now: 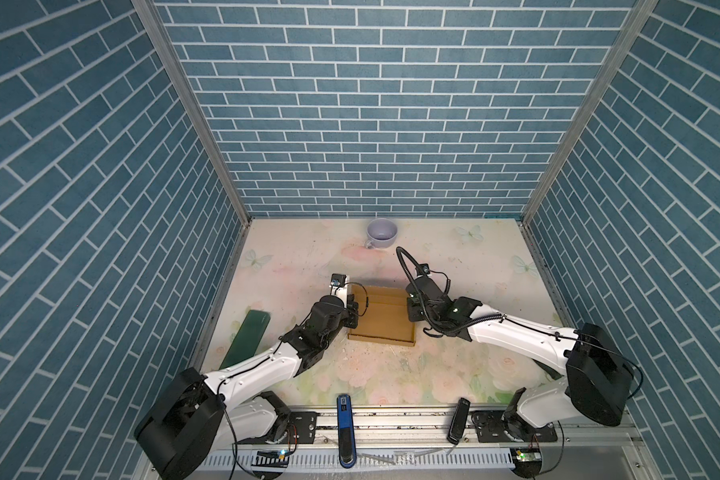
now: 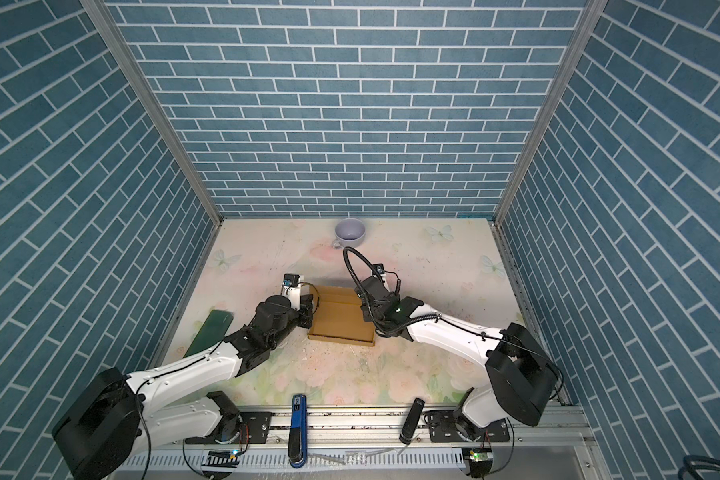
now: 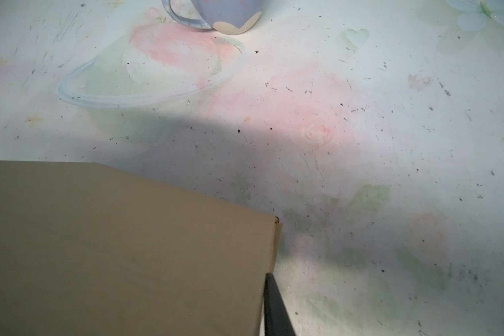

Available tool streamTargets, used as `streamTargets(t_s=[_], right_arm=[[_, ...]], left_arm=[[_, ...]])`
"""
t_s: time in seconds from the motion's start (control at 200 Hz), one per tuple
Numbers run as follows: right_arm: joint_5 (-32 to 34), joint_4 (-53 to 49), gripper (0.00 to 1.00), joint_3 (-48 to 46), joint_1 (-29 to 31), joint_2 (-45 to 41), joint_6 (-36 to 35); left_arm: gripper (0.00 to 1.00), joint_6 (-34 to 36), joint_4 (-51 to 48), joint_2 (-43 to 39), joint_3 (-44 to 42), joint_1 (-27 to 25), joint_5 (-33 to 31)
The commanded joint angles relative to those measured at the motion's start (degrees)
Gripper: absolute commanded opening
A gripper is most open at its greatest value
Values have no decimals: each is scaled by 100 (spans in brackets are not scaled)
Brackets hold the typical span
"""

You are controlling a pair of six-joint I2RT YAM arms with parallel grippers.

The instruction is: Fold the paper box

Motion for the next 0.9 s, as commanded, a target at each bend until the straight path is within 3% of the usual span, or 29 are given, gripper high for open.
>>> streamTargets(t_s=[0.0, 0.895], right_arm=[[-248, 310, 9, -188, 194, -1, 295], [169, 904, 8, -563, 691, 143, 708]], left_arm=[[0, -64, -224, 4, -195, -130, 255], [0, 185, -256, -554, -861, -244, -49]])
